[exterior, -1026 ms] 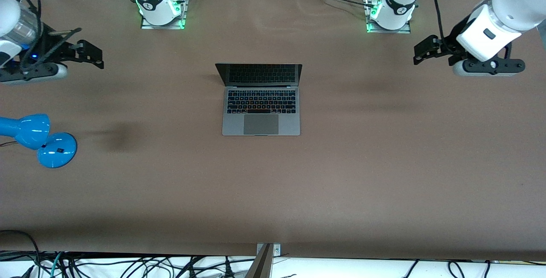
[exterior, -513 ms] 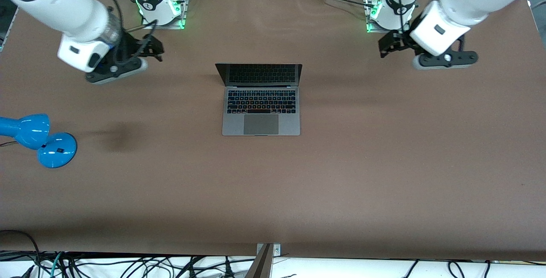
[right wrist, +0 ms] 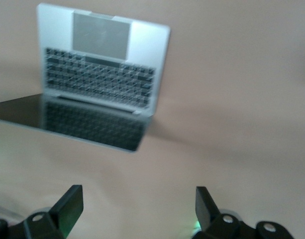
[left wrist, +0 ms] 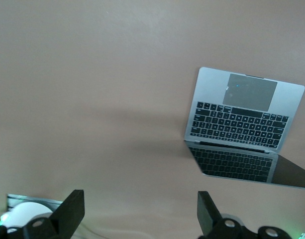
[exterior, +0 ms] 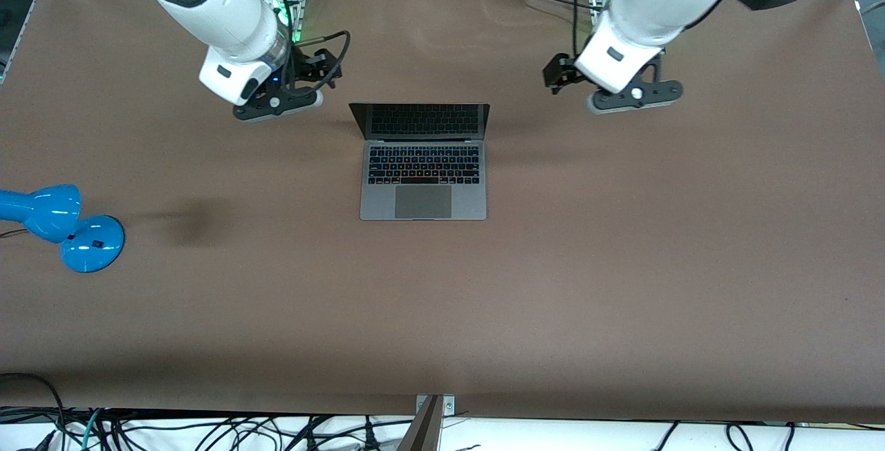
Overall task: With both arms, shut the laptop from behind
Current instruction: 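Lower both grippers behind the screen's back edge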
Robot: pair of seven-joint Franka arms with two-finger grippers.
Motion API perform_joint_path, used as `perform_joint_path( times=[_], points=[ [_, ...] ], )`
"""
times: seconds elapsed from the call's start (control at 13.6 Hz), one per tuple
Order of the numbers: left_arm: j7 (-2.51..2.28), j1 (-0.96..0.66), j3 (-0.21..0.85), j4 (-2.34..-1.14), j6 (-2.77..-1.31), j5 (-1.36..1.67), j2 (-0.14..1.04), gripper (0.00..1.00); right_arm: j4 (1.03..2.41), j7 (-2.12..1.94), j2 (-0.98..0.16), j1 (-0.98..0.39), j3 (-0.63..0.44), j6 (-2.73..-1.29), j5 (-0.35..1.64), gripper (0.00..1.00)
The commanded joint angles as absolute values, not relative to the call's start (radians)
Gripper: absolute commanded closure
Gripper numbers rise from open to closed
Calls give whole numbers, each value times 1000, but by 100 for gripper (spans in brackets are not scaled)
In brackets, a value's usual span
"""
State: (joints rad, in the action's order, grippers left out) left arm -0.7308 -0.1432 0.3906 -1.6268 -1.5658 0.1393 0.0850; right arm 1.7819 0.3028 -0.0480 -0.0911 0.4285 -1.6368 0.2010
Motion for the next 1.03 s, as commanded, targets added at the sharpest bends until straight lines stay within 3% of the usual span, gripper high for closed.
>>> perform_joint_path(
  times=[0.0,0.22,0.37,0.44,0.59,0.73,0.95],
  points=[
    [-814,-135,448,-1623,-1592,160,136,0,1822,321,-55,-89,426,-1655,273,0],
    [-911,-135,512,-1623,-1594,161,184,3,1871,319,-63,-101,426,-1655,291,0],
    [-914,-135,522,-1623,-1595,216,201,22,1908,349,-69,-109,426,-1657,375,7],
    [-916,-137,523,-1623,-1597,241,201,39,1920,397,-75,-110,426,-1657,421,12],
    [-931,-143,535,-1628,-1597,245,201,97,1927,474,-95,-141,426,-1658,443,29],
    [-957,-172,541,-1638,-1606,247,210,100,1931,485,-101,-152,426,-1658,443,51],
    [-953,-207,542,-1635,-1624,296,267,100,1956,468,-109,-164,426,-1673,437,73]
  ],
)
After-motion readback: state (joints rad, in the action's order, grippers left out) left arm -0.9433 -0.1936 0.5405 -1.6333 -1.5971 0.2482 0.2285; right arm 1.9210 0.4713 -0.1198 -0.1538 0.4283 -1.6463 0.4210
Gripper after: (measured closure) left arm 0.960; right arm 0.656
